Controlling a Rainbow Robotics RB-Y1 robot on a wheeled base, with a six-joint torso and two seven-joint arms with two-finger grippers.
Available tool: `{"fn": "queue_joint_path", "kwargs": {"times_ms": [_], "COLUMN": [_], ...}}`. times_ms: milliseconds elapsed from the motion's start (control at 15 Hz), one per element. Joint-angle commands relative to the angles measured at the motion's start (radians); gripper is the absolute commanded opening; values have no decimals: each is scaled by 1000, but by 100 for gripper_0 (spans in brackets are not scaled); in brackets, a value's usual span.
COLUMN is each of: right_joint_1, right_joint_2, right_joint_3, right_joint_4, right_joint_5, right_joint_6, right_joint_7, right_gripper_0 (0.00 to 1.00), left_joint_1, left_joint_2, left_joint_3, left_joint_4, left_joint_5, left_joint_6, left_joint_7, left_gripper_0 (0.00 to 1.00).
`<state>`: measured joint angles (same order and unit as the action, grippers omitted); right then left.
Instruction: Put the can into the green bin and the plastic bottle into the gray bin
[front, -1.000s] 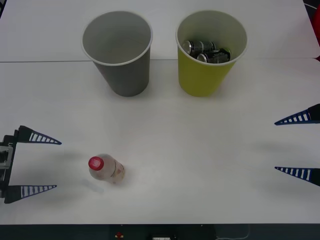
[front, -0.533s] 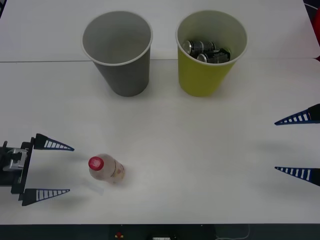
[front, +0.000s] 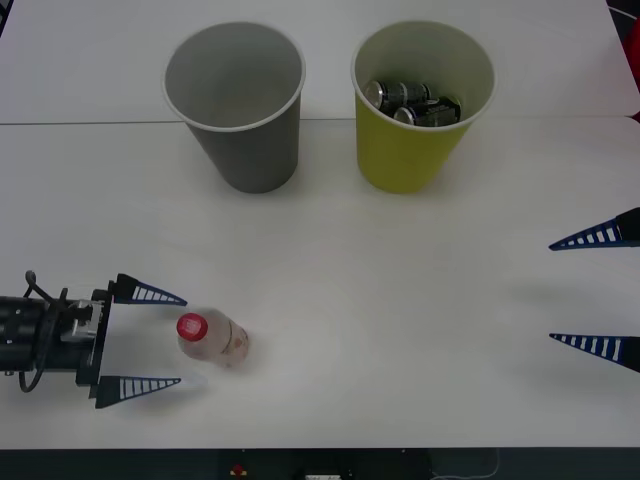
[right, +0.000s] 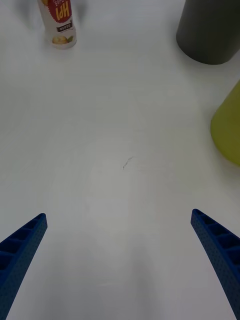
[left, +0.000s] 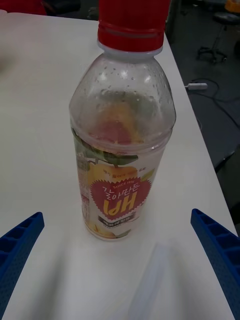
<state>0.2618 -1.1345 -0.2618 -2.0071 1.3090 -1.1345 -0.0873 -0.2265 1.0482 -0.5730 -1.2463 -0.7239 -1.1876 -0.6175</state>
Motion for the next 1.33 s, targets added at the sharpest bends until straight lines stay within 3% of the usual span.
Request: {"fn": "queue_joint_path", "kwargs": {"times_ms": [67, 800, 867, 933, 1333], "right_joint_1": [0, 0, 0, 0, 0], "right_joint_2": [0, 0, 0, 0, 0], "right_joint_3": [0, 0, 0, 0, 0], "right_joint_4": [0, 0, 0, 0, 0], "right_joint_5": [0, 0, 0, 0, 0], "right_joint_6": [0, 0, 0, 0, 0], "right_joint_7": [0, 0, 0, 0, 0], "right_gripper_0": [100, 100, 100, 100, 100], "left_joint_1": [-19, -79, -79, -77, -77], "left_joint_2": [-31, -126, -126, -126, -126], "left_joint_3": [-22, -105, -105, -105, -105], "left_joint_4": [-1, 1, 1, 1, 1], "left_joint_5": [-2, -5, -5, -5, -8], "left_joint_6": [34, 108, 108, 108, 108], "left_joint_7": [-11, -7, -7, -4, 9], "left_gripper_0": [100, 100, 76, 0, 0]}}
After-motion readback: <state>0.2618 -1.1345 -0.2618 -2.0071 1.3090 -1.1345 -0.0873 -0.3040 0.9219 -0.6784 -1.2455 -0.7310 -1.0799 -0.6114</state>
